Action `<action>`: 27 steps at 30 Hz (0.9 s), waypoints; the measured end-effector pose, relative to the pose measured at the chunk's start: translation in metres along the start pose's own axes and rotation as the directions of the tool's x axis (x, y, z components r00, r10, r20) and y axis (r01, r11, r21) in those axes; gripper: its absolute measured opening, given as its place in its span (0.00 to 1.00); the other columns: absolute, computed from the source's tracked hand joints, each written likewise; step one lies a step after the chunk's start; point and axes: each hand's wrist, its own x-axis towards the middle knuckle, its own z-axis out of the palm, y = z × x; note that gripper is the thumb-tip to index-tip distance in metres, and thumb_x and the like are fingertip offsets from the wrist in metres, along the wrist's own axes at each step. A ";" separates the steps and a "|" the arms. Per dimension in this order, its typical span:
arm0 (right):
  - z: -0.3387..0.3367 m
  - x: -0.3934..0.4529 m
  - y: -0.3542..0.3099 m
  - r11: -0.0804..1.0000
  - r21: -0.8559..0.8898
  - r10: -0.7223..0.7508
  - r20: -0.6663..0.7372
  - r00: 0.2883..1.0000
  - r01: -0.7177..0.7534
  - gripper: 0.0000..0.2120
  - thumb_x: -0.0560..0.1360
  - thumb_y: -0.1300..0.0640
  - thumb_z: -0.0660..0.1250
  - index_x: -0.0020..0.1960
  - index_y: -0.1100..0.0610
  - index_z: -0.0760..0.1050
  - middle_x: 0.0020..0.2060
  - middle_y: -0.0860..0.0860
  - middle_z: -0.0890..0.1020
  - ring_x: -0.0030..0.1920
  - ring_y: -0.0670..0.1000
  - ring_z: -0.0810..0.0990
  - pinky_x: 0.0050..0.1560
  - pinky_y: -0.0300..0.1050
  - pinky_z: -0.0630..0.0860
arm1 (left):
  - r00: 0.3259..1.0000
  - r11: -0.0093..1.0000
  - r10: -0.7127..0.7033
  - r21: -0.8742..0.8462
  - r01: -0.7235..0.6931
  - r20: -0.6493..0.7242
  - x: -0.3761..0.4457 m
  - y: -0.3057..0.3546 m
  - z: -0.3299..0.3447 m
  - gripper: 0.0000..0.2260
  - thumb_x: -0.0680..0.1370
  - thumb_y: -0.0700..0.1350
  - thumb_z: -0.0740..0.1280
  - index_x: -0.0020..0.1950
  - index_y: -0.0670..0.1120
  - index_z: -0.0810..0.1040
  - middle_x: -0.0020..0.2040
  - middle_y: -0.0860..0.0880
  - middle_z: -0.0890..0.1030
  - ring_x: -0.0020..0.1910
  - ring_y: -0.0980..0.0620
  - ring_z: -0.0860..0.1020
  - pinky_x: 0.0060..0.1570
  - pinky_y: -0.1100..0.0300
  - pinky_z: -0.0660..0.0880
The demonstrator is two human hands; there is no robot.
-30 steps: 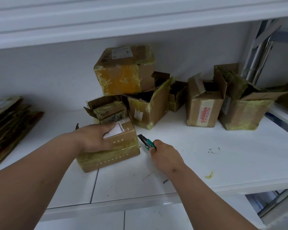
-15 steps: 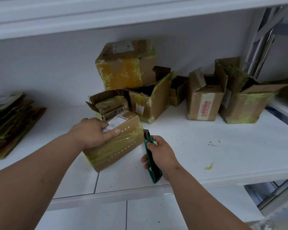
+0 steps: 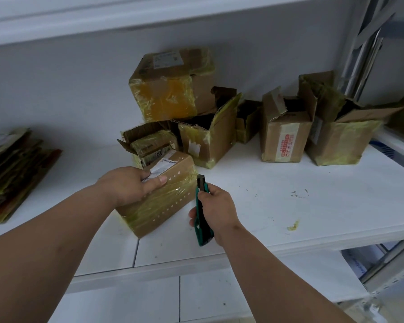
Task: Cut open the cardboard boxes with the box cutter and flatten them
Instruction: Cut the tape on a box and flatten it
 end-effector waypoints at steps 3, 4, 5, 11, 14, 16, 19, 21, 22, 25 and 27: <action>0.005 0.002 0.000 1.000 0.007 0.010 -0.023 1.000 -0.010 0.14 0.83 0.62 0.56 0.45 0.46 0.71 0.31 0.59 0.79 0.23 0.52 0.75 0.26 0.40 0.76 | 1.000 1.000 0.005 0.030 -0.005 0.009 -0.001 0.003 0.000 0.46 0.65 0.78 0.41 0.74 0.55 0.69 0.66 0.49 0.77 0.62 0.47 0.76 0.60 0.52 0.74; 0.006 0.002 0.001 1.000 0.008 0.009 -0.030 1.000 -0.009 0.13 0.82 0.62 0.56 0.45 0.47 0.71 0.30 0.59 0.78 0.22 0.52 0.75 0.26 0.41 0.76 | 1.000 0.999 0.005 0.047 -0.006 0.008 -0.002 0.005 0.000 0.46 0.65 0.77 0.41 0.74 0.55 0.69 0.66 0.49 0.77 0.62 0.47 0.76 0.59 0.52 0.74; 0.008 0.003 0.002 1.000 0.008 0.006 -0.035 0.999 -0.005 0.12 0.82 0.63 0.56 0.46 0.49 0.72 0.30 0.59 0.78 0.22 0.53 0.75 0.25 0.40 0.75 | 1.000 0.998 0.007 0.062 -0.007 0.003 -0.001 0.007 0.000 0.46 0.66 0.77 0.41 0.74 0.54 0.69 0.66 0.48 0.77 0.62 0.46 0.76 0.59 0.52 0.74; 0.020 0.001 0.007 1.000 0.031 0.008 -0.027 1.000 -0.007 0.08 0.82 0.63 0.56 0.53 0.57 0.74 0.31 0.59 0.78 0.23 0.54 0.76 0.26 0.42 0.75 | 1.000 0.997 0.004 0.077 -0.003 -0.010 0.002 0.009 -0.001 0.46 0.66 0.77 0.40 0.72 0.54 0.72 0.62 0.48 0.79 0.59 0.47 0.77 0.56 0.52 0.75; 0.027 -0.002 0.011 1.000 0.027 0.015 -0.011 1.000 -0.015 0.09 0.81 0.63 0.56 0.58 0.58 0.73 0.30 0.59 0.78 0.24 0.54 0.76 0.26 0.41 0.75 | 1.000 0.997 0.013 0.074 -0.012 -0.012 0.000 0.012 -0.002 0.45 0.66 0.76 0.40 0.70 0.54 0.74 0.63 0.48 0.79 0.59 0.47 0.77 0.57 0.52 0.75; 0.030 -0.004 0.012 0.999 0.033 0.019 -0.006 1.000 -0.019 0.09 0.82 0.63 0.56 0.58 0.58 0.73 0.30 0.58 0.78 0.24 0.54 0.76 0.25 0.41 0.74 | 1.000 0.996 0.017 0.090 -0.016 -0.008 -0.001 0.014 -0.003 0.45 0.66 0.76 0.40 0.71 0.53 0.73 0.63 0.47 0.79 0.59 0.47 0.76 0.57 0.53 0.75; 0.041 -0.013 0.016 0.999 0.013 0.041 0.054 0.998 -0.042 0.08 0.82 0.62 0.56 0.52 0.55 0.74 0.32 0.59 0.78 0.25 0.54 0.76 0.27 0.42 0.76 | 1.000 0.994 0.022 0.105 -0.020 -0.012 -0.003 0.018 -0.004 0.44 0.67 0.75 0.41 0.70 0.52 0.74 0.62 0.46 0.79 0.59 0.47 0.76 0.56 0.52 0.75; 0.047 -0.021 0.021 0.999 -0.003 0.050 0.105 0.993 -0.050 0.09 0.81 0.62 0.56 0.51 0.55 0.74 0.33 0.59 0.78 0.26 0.53 0.76 0.27 0.41 0.76 | 1.000 0.994 0.026 0.109 -0.024 -0.016 -0.002 0.018 -0.004 0.42 0.70 0.74 0.42 0.70 0.52 0.74 0.61 0.47 0.80 0.57 0.47 0.77 0.55 0.52 0.76; 0.048 -0.023 0.022 0.999 -0.007 0.047 0.126 0.991 -0.047 0.09 0.81 0.63 0.56 0.51 0.55 0.74 0.33 0.59 0.78 0.26 0.53 0.76 0.26 0.41 0.75 | 1.000 0.994 0.022 0.103 -0.020 -0.016 -0.002 0.017 -0.005 0.41 0.70 0.74 0.43 0.70 0.52 0.74 0.60 0.47 0.80 0.57 0.47 0.77 0.55 0.52 0.76; 0.041 -0.026 0.020 0.998 -0.044 0.048 0.156 0.987 -0.041 0.11 0.81 0.64 0.55 0.50 0.52 0.73 0.33 0.60 0.78 0.25 0.52 0.76 0.25 0.39 0.74 | 1.000 0.999 0.017 0.042 -0.016 -0.015 -0.003 0.011 -0.006 0.43 0.67 0.76 0.44 0.70 0.53 0.73 0.58 0.48 0.81 0.57 0.48 0.77 0.56 0.54 0.75; 0.032 -0.021 0.017 0.997 -0.062 0.053 0.146 0.988 -0.044 0.11 0.81 0.64 0.55 0.49 0.52 0.73 0.34 0.61 0.78 0.25 0.52 0.76 0.25 0.39 0.74 | 0.999 0.998 0.034 -0.058 -0.033 0.026 -0.007 0.005 -0.009 0.40 0.68 0.75 0.52 0.76 0.56 0.65 0.67 0.51 0.76 0.63 0.48 0.74 0.59 0.57 0.70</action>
